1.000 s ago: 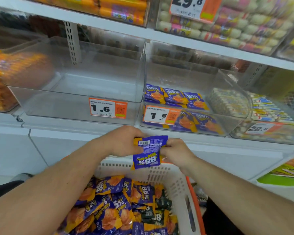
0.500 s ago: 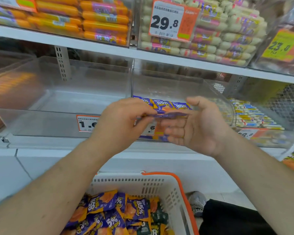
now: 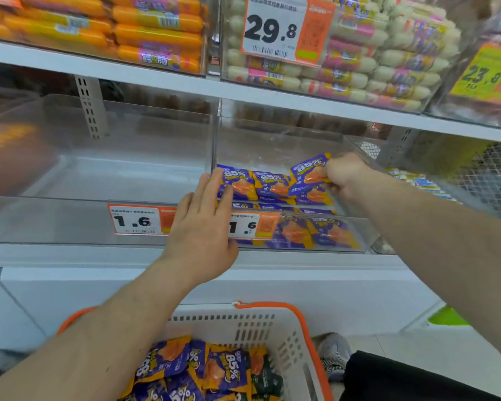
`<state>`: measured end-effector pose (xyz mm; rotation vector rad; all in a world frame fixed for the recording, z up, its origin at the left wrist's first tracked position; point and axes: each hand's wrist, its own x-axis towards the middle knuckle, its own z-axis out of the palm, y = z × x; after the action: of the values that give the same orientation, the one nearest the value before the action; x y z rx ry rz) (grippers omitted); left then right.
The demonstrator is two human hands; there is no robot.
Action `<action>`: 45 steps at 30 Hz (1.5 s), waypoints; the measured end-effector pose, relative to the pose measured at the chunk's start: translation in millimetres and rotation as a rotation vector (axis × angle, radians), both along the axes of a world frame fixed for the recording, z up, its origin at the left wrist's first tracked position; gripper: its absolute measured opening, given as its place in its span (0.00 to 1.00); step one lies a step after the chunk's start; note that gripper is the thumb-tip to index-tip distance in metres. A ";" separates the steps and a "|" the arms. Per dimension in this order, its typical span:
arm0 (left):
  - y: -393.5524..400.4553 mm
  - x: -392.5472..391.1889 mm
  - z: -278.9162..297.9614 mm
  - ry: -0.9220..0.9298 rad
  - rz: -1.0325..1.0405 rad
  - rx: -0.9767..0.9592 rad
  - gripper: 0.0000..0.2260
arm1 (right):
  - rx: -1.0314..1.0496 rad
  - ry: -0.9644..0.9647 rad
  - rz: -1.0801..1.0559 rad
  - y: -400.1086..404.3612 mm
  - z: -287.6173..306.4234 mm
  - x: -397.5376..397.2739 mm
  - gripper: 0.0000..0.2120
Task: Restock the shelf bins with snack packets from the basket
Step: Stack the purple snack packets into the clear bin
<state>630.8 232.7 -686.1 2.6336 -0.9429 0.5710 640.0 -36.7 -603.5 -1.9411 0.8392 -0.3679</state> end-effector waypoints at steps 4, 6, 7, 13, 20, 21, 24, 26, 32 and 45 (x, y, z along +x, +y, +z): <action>-10.2 5.0 -13.3 -0.023 0.073 -0.001 0.39 | -0.087 0.083 -0.069 -44.9 -18.6 33.6 0.08; -13.7 6.7 -16.1 -0.046 0.081 0.001 0.36 | -0.088 0.140 -0.040 -59.0 -30.7 45.2 0.11; -14.9 7.8 -17.3 -0.054 0.084 -0.004 0.35 | -0.124 0.192 -0.046 -61.8 -37.0 48.2 0.12; -16.9 8.8 -20.1 -0.092 0.109 -0.009 0.29 | -0.099 0.265 -0.107 -60.5 -65.1 48.4 0.16; -17.2 6.9 -19.5 -0.085 0.117 -0.002 0.29 | -0.267 0.351 -0.025 -62.4 -71.2 50.9 0.13; -16.9 6.7 -19.1 -0.080 0.116 -0.004 0.29 | -0.273 0.361 -0.010 -61.9 -72.3 49.9 0.13; -15.6 6.8 -19.4 -0.072 0.120 0.000 0.31 | -0.276 0.400 0.030 -59.0 -71.2 46.8 0.15; -15.5 7.0 -18.2 -0.063 0.117 -0.004 0.32 | -0.290 0.420 0.047 -56.1 -68.6 45.3 0.16; -8.9 -1.3 -7.8 0.014 0.048 -0.097 0.36 | -0.475 0.515 0.140 -28.6 -40.3 29.0 0.13; 20.8 -26.9 -28.1 0.516 -0.304 0.317 0.15 | -1.143 -0.560 0.243 106.1 -55.5 -55.3 0.08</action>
<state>603.9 253.5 -714.3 2.6077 -1.2938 -0.3435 584.7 69.4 -659.0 -2.6794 -0.0619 -1.3776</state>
